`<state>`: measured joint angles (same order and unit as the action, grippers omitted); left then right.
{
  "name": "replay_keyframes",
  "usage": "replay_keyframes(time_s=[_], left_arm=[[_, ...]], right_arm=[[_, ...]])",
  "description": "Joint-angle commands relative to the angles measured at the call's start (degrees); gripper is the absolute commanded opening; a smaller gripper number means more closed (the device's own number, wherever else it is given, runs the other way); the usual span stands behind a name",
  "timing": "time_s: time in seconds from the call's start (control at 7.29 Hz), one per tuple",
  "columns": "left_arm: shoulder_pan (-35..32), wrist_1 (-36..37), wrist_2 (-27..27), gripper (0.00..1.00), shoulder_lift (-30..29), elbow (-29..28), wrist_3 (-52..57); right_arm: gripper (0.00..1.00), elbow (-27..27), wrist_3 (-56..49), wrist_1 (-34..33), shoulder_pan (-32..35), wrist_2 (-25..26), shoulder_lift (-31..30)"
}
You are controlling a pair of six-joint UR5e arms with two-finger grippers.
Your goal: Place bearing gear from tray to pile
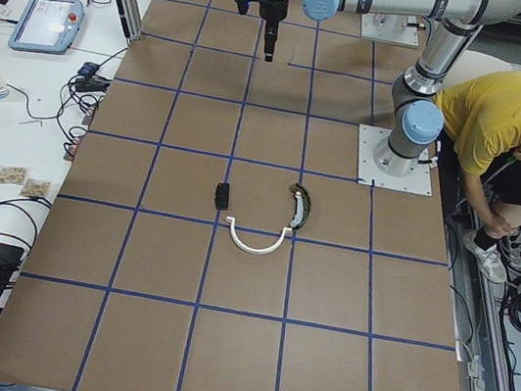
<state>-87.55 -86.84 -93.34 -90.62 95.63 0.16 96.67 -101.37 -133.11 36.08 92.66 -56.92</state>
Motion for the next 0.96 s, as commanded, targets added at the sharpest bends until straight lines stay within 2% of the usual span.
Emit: replay_keyframes(time_s=[0.0,0.41,0.55,0.82], left_arm=[[-0.1,0.0,0.0,1.00,-0.1,0.0,0.0],[-0.1,0.4,0.1,1.00,-0.1,-0.2,0.0],[-0.1,0.4,0.1,1.00,0.0,-0.2,0.0],[-0.1,0.4,0.1,1.00,0.2,-0.2,0.0]], right_arm=[[0.60,-0.1,-0.3,0.0,0.0,0.5,-0.1],[0.43,-0.2,-0.5,-0.7,0.0,0.4,-0.2],[0.29,-0.4,-0.5,-0.5,0.0,0.4,-0.1],[0.16,-0.6,-0.1,0.0,0.1,0.2,-0.1]])
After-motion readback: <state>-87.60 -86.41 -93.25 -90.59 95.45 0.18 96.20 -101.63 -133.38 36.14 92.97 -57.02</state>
